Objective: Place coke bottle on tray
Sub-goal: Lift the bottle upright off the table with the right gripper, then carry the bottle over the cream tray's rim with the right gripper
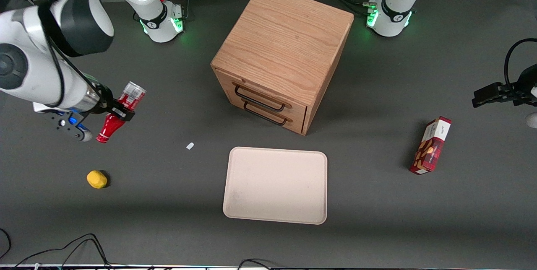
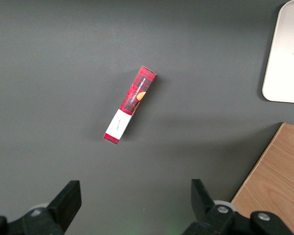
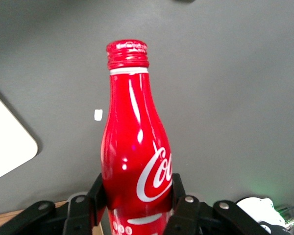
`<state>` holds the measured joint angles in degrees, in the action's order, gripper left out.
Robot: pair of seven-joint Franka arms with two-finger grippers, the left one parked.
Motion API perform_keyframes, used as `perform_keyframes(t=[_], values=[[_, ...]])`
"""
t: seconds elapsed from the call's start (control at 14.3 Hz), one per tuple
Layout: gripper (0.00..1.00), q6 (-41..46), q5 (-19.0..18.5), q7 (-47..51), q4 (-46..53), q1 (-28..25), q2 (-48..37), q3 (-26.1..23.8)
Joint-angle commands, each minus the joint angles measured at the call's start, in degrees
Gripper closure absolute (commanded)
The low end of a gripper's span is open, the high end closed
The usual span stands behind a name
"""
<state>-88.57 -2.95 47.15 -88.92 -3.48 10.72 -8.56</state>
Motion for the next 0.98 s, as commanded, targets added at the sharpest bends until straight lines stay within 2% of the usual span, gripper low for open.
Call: perform_keyframes(t=[0.0,0.14,0.28,0.42,0.63,0.91], values=[[1.00,2.69,0.67,-0.92,6.72,-0.03,4.91,-0.85],[1.00,7.59,0.58,-0.92,16.18,-0.81,11.13,-1.02],[1.00,11.13,0.14,-0.83,28.13,-6.33,20.08,-0.24],[1.00,10.26,-0.21,-0.48,37.12,-11.00,28.88,0.29],[1.00,-1.91,-0.04,-1.70,40.14,-17.86,37.16,4.07],[1.00,-16.08,-0.03,-7.15,40.14,-19.63,44.72,4.08]])
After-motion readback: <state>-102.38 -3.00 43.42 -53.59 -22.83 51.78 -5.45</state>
